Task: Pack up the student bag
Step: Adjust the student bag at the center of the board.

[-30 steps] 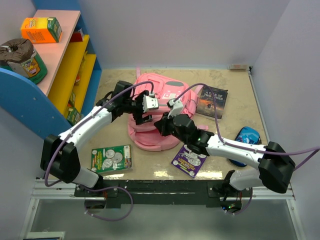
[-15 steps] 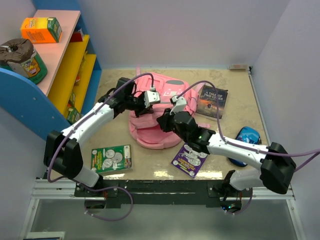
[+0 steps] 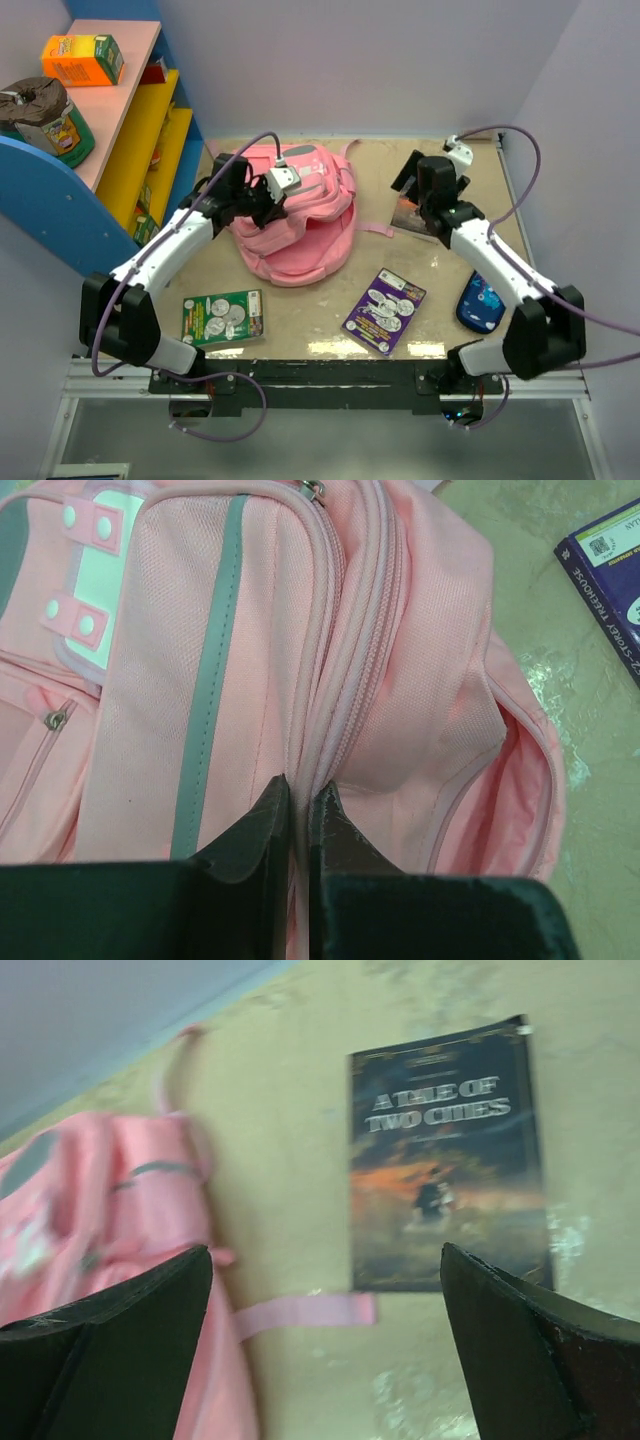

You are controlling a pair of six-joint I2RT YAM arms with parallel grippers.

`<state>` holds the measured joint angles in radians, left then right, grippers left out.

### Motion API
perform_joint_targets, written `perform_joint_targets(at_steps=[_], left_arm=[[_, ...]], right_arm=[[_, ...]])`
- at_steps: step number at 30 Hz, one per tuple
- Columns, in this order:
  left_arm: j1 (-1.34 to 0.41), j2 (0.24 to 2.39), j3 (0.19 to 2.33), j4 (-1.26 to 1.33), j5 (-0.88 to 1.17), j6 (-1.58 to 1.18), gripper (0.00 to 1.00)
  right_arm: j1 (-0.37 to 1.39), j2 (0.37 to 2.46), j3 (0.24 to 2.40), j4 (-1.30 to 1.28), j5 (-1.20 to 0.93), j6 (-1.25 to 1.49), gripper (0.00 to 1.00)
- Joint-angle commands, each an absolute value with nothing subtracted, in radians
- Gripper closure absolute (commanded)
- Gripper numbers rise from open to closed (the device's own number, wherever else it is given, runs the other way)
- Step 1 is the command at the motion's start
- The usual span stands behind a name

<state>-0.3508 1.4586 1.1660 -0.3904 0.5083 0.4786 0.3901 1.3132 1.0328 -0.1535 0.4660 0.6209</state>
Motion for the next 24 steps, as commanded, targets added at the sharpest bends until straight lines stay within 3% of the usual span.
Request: perform_joint_targets(at_steps=[1, 15, 18, 19, 24], left_arm=[[-0.353, 1.387, 1.158, -0.327, 0.583, 0.426, 1.0], [-0.353, 1.331, 1.111, -0.325, 0.623, 0.439, 1.0], [-0.354, 1.331, 1.108, -0.325, 0.624, 0.437, 1.0], [-0.353, 1.331, 1.106, -0.327, 0.623, 0.439, 1.0], [-0.353, 1.331, 1.101, -0.344, 0.623, 0.462, 1.0]], right_arm=[[0.214, 1.513, 1.127, -0.304, 0.505, 0.594, 0.01], [0.057, 1.9, 1.267, -0.279, 0.456, 0.531, 0.04], [0.057, 1.937, 1.27, -0.258, 0.419, 0.534, 0.18], [0.057, 1.943, 1.264, -0.253, 0.408, 0.538, 0.29], [0.057, 1.965, 1.233, -0.22, 0.341, 0.568, 0.57]])
